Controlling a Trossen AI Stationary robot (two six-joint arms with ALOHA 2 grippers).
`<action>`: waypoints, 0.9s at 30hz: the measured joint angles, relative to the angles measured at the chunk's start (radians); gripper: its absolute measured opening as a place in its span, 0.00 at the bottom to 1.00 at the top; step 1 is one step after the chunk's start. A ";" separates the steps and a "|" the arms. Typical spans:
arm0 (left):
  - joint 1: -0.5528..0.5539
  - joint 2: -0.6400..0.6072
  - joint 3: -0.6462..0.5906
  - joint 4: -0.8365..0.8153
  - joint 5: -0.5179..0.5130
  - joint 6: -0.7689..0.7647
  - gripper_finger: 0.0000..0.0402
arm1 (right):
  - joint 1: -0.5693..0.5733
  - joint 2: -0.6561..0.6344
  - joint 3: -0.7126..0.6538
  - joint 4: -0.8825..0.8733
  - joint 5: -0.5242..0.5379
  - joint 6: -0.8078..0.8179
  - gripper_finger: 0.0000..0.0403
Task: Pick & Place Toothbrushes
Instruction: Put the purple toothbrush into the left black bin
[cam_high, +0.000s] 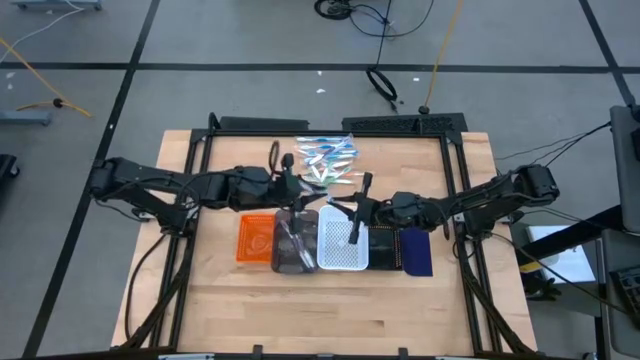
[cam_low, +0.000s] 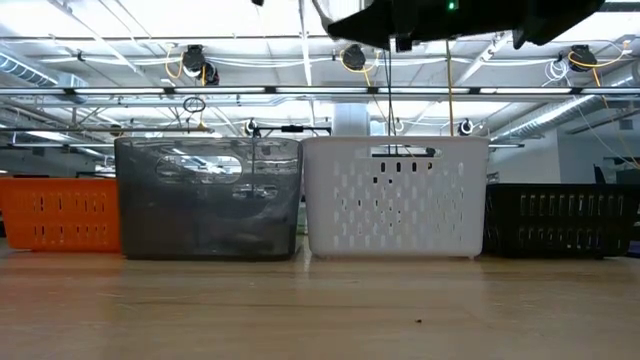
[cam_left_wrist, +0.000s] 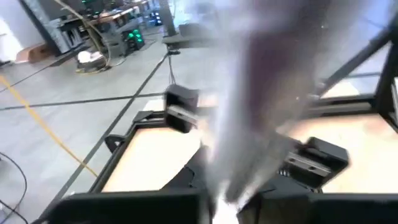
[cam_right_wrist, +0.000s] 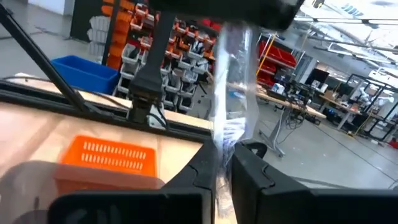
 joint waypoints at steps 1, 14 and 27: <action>-0.001 0.000 0.000 -0.004 0.012 0.003 0.04 | -0.001 0.001 0.000 0.000 -0.004 0.000 0.05; 0.003 -0.021 -0.005 -0.150 -0.073 0.000 0.01 | -0.006 -0.007 0.003 -0.013 0.021 0.015 0.17; -0.016 0.004 -0.005 -0.400 -0.060 -0.115 0.00 | -0.019 -0.008 0.002 -0.030 0.023 0.046 0.29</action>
